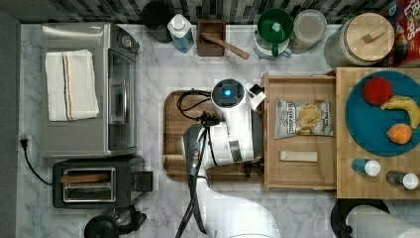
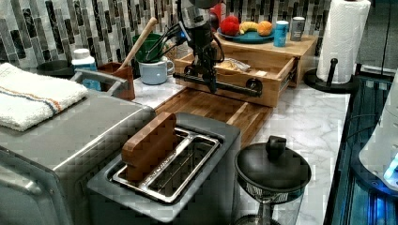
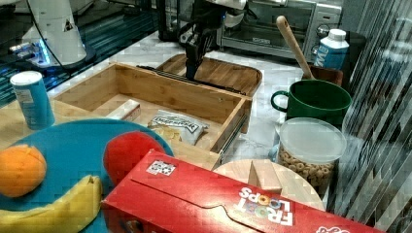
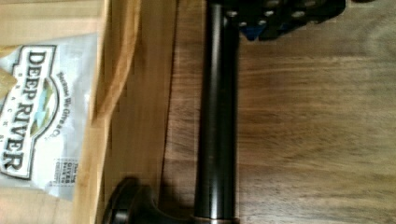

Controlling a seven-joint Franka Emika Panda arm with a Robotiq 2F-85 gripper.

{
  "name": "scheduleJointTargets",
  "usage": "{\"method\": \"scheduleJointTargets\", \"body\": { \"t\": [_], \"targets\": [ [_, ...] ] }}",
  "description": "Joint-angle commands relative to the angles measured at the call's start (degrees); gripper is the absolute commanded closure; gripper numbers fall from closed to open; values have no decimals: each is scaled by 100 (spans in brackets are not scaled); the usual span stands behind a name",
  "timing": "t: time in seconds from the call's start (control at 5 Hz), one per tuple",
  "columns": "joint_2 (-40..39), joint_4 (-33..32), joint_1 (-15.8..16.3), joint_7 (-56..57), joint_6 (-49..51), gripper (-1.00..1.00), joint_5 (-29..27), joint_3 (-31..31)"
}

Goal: Close the drawer.

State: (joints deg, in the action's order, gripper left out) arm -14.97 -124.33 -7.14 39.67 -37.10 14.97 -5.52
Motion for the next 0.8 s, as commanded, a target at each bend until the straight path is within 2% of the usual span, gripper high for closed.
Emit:
{"method": "scheduleJointTargets", "body": {
  "t": [0.2,0.6,0.8],
  "targets": [
    [-2,330,-166,971,-641,100,40,-25],
    [-121,312,-472,1515,-1009,100,97,254],
    [31,319,-618,1680,-755,100,53,423]
  ]
}}
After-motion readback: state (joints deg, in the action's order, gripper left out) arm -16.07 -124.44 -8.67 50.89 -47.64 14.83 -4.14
